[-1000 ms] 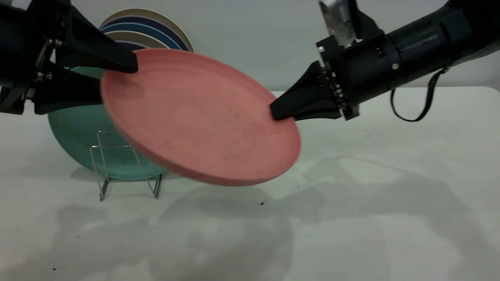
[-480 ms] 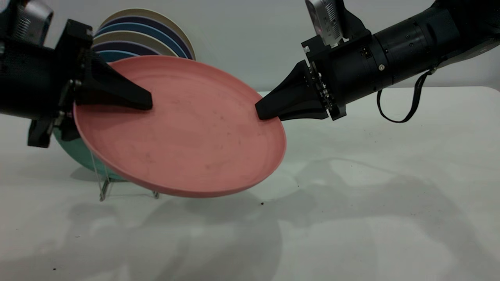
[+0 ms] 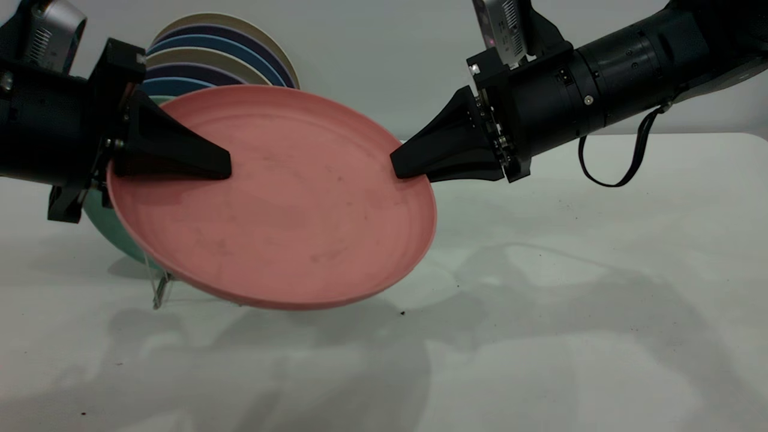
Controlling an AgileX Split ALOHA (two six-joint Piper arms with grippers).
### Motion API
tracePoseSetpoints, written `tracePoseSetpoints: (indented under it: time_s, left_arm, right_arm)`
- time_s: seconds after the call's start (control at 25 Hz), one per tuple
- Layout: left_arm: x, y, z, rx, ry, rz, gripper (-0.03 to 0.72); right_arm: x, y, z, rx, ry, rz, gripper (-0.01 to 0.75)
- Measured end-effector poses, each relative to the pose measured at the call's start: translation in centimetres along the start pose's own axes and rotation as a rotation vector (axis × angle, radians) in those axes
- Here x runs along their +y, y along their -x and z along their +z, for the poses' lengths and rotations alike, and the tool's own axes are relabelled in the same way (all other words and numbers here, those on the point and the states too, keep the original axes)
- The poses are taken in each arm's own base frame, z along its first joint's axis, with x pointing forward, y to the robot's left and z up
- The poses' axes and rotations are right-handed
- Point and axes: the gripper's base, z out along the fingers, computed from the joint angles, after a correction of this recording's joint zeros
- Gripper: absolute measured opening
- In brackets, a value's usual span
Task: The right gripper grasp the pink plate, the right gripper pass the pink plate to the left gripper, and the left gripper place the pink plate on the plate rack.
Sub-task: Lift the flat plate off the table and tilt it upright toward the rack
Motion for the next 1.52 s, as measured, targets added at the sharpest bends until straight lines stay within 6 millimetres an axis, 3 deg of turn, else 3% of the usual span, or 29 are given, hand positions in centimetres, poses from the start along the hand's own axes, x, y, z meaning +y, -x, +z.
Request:
tracePoseSetpoints:
  time_s: [0.12, 0.4, 0.52, 0.76, 0.96, 1.24, 1.52]
  left_arm:
    - [0.0, 0.0, 0.0, 0.001, 0.0, 0.048, 0.112]
    - [0.0, 0.0, 0.0, 0.0, 0.003, 0.169, 0.112]
    - [0.0, 0.0, 0.0, 0.001, 0.002, 0.257, 0.112]
    - [-0.8, 1.6, -0.1, 0.03, -0.001, 0.523, 0.112]
    - [-2.2, 4.1, -0.5, 0.096, 0.002, 0.803, 0.112]
    - [-4.4, 6.6, -1.6, 0.229, -0.07, 1.333, 0.112]
    - [-6.2, 7.8, -3.1, 0.176, 0.002, 1.596, 0.112]
  right_arm:
    - [0.1, 0.0, -0.1, -0.001, 0.014, 0.003, 0.224]
    - [-1.5, 0.5, -3.0, -0.069, -0.015, 0.091, 0.662]
    - [-2.6, 0.4, -4.8, -0.078, -0.046, 0.134, 0.715]
    - [-4.6, -0.6, -8.2, -0.031, -0.129, 0.194, 0.632]
    - [-5.9, -1.6, -10.4, 0.014, -0.188, 0.193, 0.44]
    - [-6.0, -1.7, -10.7, 0.022, -0.196, 0.195, 0.231]
    - [-6.2, -2.4, -10.8, 0.098, -0.223, 0.167, 0.195]
